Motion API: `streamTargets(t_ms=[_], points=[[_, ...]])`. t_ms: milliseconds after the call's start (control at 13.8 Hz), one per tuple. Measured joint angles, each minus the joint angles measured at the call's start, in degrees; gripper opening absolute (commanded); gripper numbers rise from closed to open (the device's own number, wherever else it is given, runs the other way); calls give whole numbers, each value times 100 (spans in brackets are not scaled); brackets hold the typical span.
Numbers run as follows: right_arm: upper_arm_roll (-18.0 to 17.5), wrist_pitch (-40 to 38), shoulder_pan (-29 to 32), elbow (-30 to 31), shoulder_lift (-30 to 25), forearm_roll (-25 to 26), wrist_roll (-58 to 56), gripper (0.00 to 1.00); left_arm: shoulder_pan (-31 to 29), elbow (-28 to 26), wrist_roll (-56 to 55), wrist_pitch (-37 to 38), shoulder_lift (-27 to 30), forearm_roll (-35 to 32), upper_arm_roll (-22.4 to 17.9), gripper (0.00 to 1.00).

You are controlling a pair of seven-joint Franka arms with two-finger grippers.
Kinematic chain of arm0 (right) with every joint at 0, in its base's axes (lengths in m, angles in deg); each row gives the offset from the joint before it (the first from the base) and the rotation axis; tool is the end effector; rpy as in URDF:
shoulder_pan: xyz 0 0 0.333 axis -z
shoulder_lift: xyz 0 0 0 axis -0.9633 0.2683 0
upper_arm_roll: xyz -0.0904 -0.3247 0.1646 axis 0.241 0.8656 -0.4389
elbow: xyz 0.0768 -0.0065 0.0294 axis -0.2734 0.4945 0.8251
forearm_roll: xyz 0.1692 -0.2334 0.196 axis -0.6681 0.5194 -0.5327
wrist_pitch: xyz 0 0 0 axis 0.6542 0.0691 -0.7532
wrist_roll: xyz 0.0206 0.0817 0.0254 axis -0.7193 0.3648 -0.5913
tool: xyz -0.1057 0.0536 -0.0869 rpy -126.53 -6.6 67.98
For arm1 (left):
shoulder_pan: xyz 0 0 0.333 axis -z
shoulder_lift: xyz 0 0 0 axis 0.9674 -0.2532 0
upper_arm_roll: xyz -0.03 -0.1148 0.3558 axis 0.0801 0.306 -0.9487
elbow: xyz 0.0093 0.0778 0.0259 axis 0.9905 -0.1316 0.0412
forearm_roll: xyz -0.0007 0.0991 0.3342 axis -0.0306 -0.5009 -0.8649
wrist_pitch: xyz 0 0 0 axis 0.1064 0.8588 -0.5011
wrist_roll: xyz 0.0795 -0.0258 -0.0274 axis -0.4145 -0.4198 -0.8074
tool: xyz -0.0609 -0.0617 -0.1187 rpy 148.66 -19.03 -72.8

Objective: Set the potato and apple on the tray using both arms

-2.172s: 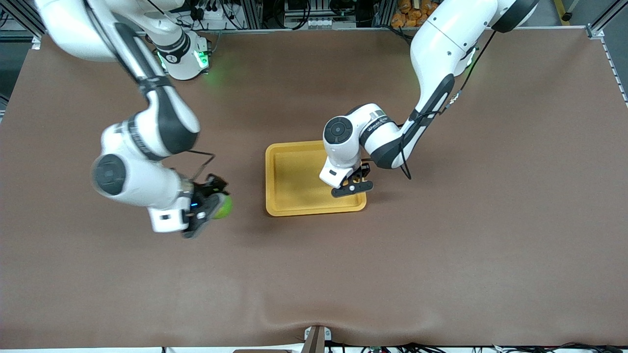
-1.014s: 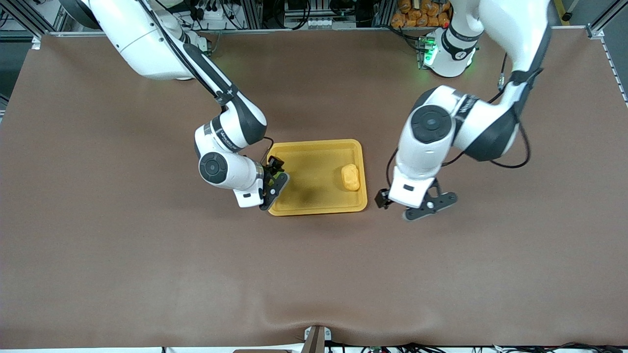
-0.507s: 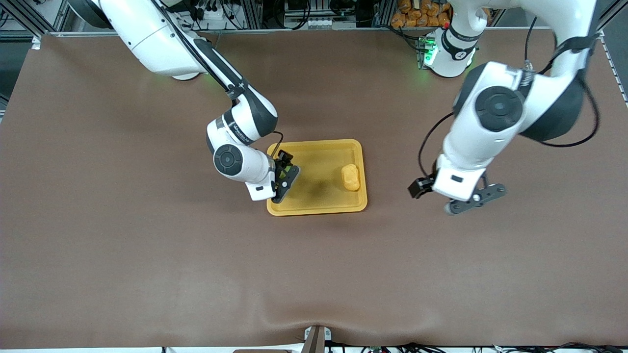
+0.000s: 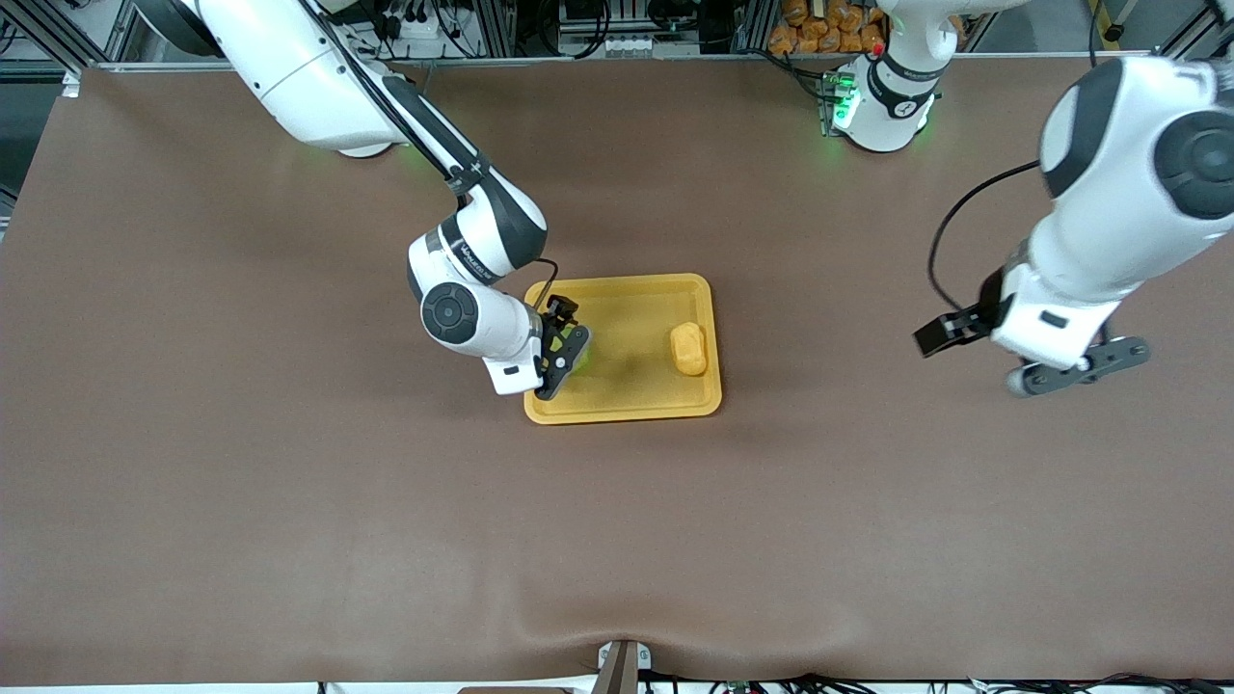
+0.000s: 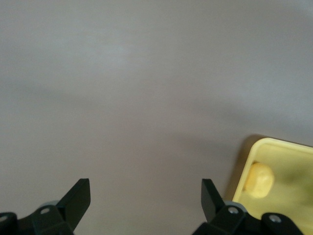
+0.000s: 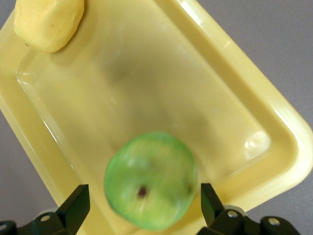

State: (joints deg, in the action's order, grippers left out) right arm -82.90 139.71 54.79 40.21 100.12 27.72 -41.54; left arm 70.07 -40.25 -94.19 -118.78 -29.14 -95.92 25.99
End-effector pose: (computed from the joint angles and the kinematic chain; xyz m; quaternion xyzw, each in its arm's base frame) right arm 0.5444 0.3792 0.2692 -0.8796 -0.4456 0.0461 0.1601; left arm 0.5679 -0.0980 0.5663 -0.9907 -0.1287 0.0101 0.0421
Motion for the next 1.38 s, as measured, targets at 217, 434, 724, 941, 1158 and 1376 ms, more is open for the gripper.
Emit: streamTargets(t_ms=[217, 434, 724, 941, 1158, 1376], points=[[23, 0, 3, -24, -35, 0, 0, 100, -161, 401, 510, 818, 106, 2, -38, 100], [107, -134, 125, -86, -362, 0, 1, 100, -461, 527, 1042, 1093, 227, 2, -62, 100], [298, -878, 917, -185, -1291, 0, 25, 100, -908, 538, 1681, 1205, 500, 3, -74, 100], [312, -2155, 1858, -522, -1617, 0, -47, 100, -957, 532, 1786, 1253, 680, 3, -73, 100], [311, -2896, 2273, -772, -2028, 0, -40, 100, -1023, 521, 1976, 1271, 788, 3, -74, 100], [561, -3356, 2260, -789, -2760, 165, 480, 100, -1165, 512, 2265, 1273, 804, 3, -75, 100]])
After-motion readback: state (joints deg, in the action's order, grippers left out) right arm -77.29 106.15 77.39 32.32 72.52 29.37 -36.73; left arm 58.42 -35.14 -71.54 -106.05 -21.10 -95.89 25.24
